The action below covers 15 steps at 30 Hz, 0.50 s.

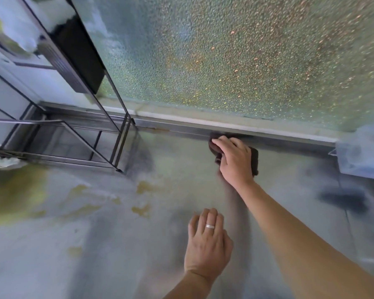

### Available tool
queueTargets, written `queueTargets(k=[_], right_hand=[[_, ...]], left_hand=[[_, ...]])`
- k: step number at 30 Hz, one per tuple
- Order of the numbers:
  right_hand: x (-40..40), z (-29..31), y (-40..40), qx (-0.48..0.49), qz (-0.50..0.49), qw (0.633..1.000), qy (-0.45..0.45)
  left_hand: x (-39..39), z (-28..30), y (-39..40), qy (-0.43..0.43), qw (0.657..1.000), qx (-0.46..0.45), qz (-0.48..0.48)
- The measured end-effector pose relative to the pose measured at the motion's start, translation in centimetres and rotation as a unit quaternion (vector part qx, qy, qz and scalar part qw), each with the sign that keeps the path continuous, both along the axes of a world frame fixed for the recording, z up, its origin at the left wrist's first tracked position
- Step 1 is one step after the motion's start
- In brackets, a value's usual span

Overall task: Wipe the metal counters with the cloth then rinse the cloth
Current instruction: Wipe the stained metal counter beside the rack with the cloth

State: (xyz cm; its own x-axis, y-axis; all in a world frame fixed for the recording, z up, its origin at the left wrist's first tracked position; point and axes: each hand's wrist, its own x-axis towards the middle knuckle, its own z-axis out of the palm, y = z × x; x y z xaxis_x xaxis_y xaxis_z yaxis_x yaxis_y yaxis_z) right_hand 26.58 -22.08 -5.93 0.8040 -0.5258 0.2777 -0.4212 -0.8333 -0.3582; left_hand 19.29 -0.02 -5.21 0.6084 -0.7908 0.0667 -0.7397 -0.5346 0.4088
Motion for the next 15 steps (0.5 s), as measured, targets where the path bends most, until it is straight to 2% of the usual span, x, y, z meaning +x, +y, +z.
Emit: queueTargets(k=[5, 11, 15], right_hand=[[5.5, 0.6, 2.6, -0.008, 0.107, 0.994, 0.022], [11.7, 0.5, 7.1, 0.007, 0.143, 0.99, 0.01], [12.9, 0.2, 8.4, -0.011, 0.134, 0.991, -0.009]], left_hand=[[-0.2, -0.5, 0.0, -0.011, 1.0, 0.0, -0.004], [0.0, -0.5, 0.3, -0.017, 1.0, 0.001, -0.001], [0.1, -0.7, 0.3, -0.035, 0.994, -0.099, 0.012]])
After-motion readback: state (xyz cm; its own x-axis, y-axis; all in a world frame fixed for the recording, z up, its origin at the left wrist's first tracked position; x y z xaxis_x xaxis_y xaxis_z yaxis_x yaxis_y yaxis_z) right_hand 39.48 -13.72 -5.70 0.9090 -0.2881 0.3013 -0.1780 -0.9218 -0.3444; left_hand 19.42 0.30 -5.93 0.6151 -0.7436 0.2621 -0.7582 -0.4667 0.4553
